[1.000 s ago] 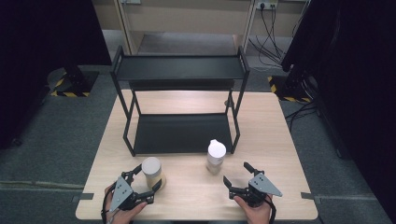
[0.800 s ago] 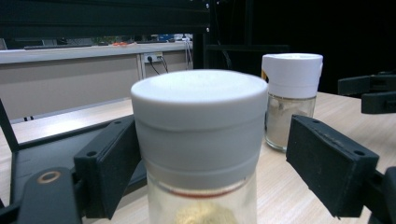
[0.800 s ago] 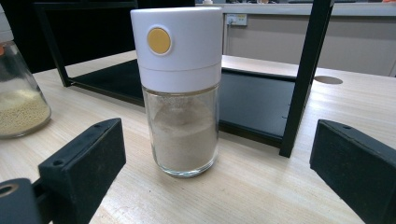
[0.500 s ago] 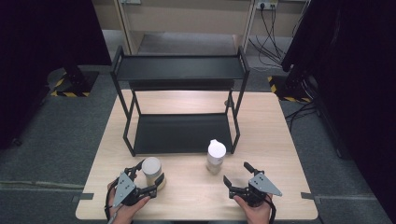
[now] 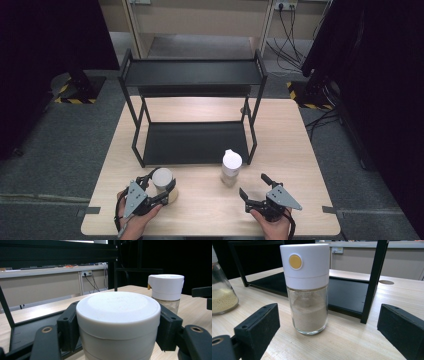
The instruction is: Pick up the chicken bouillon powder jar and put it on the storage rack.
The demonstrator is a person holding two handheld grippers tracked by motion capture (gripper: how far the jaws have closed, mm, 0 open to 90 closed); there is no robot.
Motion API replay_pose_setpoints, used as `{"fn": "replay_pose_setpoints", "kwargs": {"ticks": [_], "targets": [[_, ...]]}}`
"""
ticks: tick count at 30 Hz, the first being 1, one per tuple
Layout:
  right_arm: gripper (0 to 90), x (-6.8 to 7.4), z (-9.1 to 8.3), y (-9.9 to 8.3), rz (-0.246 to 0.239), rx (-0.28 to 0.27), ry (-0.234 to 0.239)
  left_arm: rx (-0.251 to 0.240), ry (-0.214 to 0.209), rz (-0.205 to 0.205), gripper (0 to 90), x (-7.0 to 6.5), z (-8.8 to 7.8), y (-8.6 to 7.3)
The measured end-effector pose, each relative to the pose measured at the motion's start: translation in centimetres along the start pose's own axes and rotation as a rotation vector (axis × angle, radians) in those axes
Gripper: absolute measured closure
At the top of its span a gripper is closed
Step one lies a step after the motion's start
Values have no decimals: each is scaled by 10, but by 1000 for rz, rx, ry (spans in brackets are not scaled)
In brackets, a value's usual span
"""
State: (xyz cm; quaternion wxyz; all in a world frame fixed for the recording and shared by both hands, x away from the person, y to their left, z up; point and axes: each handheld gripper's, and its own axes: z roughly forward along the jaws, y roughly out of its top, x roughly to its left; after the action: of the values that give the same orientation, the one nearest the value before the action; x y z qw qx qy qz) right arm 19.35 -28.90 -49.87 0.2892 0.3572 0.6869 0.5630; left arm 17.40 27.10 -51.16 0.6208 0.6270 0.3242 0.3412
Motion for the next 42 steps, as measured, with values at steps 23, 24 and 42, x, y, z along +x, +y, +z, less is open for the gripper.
{"fn": "replay_pose_setpoints", "kwargs": {"ticks": [23, 24, 42], "targets": [[48, -1, 0, 0, 7, 0, 1, -16, -12, -16, 333, -1, 6, 32], [48, -1, 0, 0, 7, 0, 1, -18, -12, -15, 333, -1, 6, 34], [49, -1, 0, 0, 12, -1, -1, -84, 35, 11, 334, 6, 20, 83]]}}
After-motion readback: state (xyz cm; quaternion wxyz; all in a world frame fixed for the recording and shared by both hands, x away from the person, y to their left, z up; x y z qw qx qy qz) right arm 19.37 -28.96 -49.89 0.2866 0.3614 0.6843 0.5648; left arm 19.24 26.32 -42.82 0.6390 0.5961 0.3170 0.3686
